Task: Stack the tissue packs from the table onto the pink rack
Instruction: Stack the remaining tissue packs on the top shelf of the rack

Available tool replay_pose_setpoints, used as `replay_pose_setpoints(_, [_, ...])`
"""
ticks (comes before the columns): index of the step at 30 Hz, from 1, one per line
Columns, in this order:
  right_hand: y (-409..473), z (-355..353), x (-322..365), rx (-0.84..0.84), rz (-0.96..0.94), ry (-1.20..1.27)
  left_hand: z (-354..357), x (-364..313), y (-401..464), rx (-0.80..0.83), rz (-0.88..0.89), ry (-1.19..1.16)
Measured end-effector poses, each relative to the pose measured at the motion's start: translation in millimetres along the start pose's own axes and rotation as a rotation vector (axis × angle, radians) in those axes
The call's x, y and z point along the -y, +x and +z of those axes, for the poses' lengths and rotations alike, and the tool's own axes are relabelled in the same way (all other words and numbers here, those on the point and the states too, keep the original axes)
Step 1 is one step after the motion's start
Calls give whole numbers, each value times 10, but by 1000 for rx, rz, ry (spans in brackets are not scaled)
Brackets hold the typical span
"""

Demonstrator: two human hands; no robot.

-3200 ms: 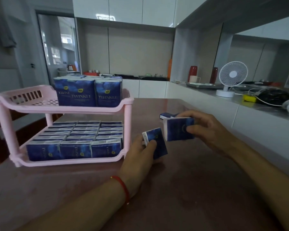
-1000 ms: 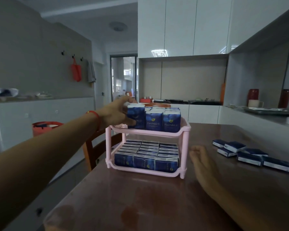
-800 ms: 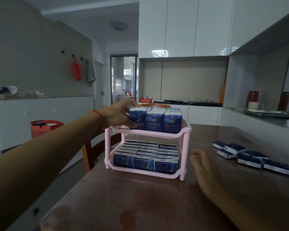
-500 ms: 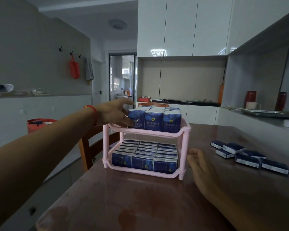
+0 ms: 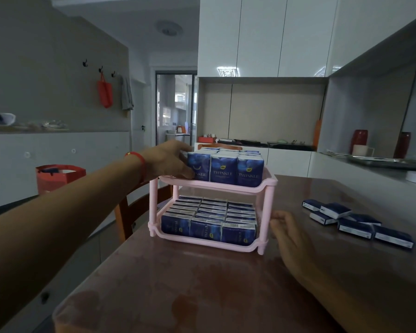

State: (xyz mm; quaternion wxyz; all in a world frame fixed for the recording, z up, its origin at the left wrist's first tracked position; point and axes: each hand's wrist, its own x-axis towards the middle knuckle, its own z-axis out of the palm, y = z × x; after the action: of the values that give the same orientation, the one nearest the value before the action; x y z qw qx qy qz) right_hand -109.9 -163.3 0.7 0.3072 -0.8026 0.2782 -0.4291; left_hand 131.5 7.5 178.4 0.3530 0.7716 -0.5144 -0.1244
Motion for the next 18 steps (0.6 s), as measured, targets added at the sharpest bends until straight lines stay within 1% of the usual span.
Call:
replay_pose_setpoints(1, [5, -5, 2, -7, 1, -1, 14, -9, -27, -39, -2, 21])
replay_pose_setpoints(2, [10, -13, 4, -17, 1, -4, 37, -16, -61, -121, 14, 70])
replay_pose_setpoints(3, [19, -20, 3, -27, 3, -11, 74, -21, -110, -250, 54, 136])
replay_pose_setpoints(4, [27, -30, -2, -32, 9, -19, 139, -28, -184, -423, 128, 201])
replay_pose_setpoints(6, [47, -40, -17, -48, 27, -23, 373, -61, -408, -779, 376, 275])
replay_pose_setpoints(7, [58, -45, -22, -60, 36, -20, 538, -103, -545, -873, 507, 263])
replay_pose_setpoints(8, [67, -55, -15, -72, 49, -12, 725, -161, -680, -882, 611, 218])
replay_pose_setpoints(9, [80, -65, -4, -84, 66, -7, 926, -212, -790, -826, 691, 169])
replay_pose_setpoints(11, [119, -134, 16, -124, 120, 15, 1336, -299, -893, -643, 797, 117])
replay_pose_setpoints(12, [147, -194, 10, -157, 149, 34, 1542, -336, -896, -555, 820, 102])
replay_pose_setpoints(14, [178, -371, -14, -243, 188, 75, 1937, -409, -825, -414, 828, 74])
replay_pose_setpoints(18, [301, -963, -181, -517, 322, 111, 2487, -619, -520, -199, 731, 92])
